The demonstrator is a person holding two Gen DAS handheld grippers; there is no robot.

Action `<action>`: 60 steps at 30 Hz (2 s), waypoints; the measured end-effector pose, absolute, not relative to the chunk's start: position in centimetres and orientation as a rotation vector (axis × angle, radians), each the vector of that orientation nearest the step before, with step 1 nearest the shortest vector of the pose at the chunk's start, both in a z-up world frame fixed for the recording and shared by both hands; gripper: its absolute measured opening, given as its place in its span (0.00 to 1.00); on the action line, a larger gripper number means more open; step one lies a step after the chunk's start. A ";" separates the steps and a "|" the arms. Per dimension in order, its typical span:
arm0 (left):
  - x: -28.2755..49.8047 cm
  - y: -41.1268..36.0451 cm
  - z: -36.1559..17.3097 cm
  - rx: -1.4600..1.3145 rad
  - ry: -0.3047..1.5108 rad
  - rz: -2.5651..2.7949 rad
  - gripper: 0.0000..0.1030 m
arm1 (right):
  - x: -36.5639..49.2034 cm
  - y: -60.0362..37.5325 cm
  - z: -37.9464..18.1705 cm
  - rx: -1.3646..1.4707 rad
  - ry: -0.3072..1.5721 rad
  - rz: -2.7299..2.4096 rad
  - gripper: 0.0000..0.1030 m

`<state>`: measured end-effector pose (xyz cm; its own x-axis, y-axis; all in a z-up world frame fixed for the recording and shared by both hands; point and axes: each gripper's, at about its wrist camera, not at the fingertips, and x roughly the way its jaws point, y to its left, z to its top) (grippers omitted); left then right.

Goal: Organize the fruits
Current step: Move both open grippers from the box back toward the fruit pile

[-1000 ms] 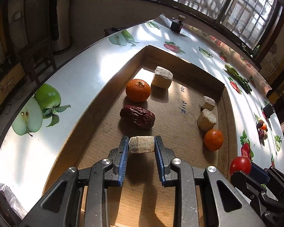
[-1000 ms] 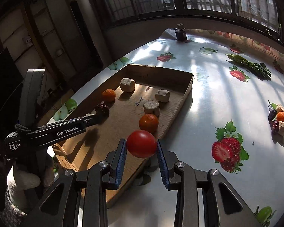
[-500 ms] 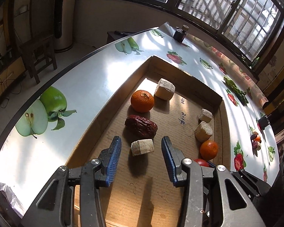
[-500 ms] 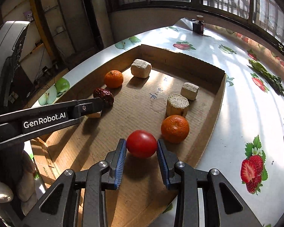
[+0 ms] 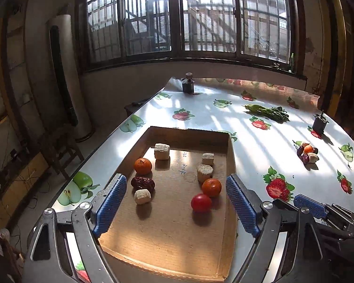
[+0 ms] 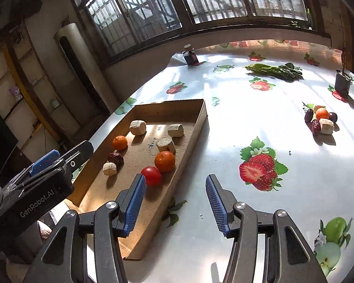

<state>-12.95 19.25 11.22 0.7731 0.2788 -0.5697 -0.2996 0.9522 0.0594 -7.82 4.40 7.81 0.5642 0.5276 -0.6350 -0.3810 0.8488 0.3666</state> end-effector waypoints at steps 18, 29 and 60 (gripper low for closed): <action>-14.7 12.9 11.8 0.047 0.631 0.230 0.83 | -10.9 -3.7 5.9 0.354 0.796 0.390 0.58; -13.6 13.8 10.2 -0.099 0.697 0.098 0.83 | -10.6 -3.7 5.5 0.348 0.809 0.358 0.58; -12.4 11.6 8.3 -0.143 0.770 -0.070 0.89 | -9.9 -4.6 4.5 0.317 0.841 0.287 0.58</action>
